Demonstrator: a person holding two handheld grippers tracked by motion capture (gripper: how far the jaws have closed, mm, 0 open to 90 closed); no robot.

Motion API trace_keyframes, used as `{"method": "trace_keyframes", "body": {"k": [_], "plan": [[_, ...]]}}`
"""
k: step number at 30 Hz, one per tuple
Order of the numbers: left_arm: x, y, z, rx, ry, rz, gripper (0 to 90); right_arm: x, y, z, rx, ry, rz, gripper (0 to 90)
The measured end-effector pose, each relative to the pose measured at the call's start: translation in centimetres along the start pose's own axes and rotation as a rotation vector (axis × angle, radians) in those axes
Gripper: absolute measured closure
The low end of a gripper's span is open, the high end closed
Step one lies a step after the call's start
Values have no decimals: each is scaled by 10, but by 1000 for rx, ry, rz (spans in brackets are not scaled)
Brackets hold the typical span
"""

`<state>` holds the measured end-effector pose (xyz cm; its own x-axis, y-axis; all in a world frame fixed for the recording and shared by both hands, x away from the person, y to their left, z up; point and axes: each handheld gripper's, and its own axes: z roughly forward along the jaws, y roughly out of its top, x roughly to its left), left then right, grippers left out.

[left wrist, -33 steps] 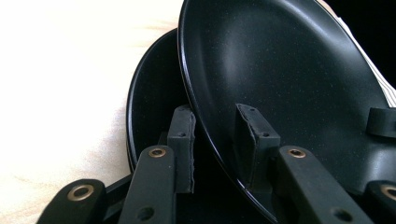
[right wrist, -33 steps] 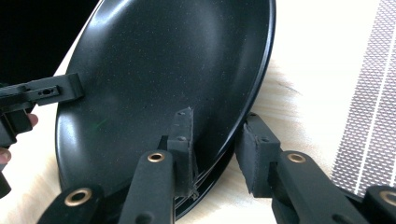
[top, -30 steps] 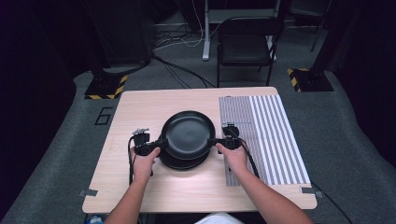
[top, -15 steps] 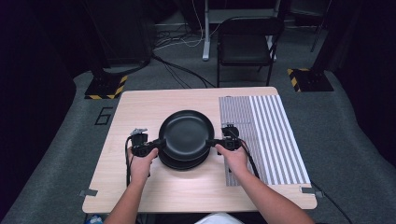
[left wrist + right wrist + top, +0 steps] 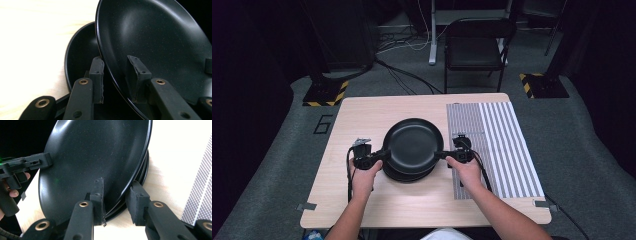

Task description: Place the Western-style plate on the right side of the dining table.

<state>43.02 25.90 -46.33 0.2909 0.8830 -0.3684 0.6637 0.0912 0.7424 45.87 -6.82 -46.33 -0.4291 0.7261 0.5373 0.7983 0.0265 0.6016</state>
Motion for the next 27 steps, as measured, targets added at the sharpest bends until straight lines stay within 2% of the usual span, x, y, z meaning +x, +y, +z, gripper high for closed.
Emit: {"method": "trace_keyframes", "body": {"k": [9, 14, 27], "plan": [[-9, 1, 6, 23, -10, 5, 676, -8, -3, -9, 12, 0, 17, 686], [-15, 6, 6, 36, -11, 31, 676, -9, -4, -17, 5, 9, 31, 688], [-30, 13, 8, 32, -11, 60, 676, -16, -6, -30, -17, 28, 42, 688]]}}
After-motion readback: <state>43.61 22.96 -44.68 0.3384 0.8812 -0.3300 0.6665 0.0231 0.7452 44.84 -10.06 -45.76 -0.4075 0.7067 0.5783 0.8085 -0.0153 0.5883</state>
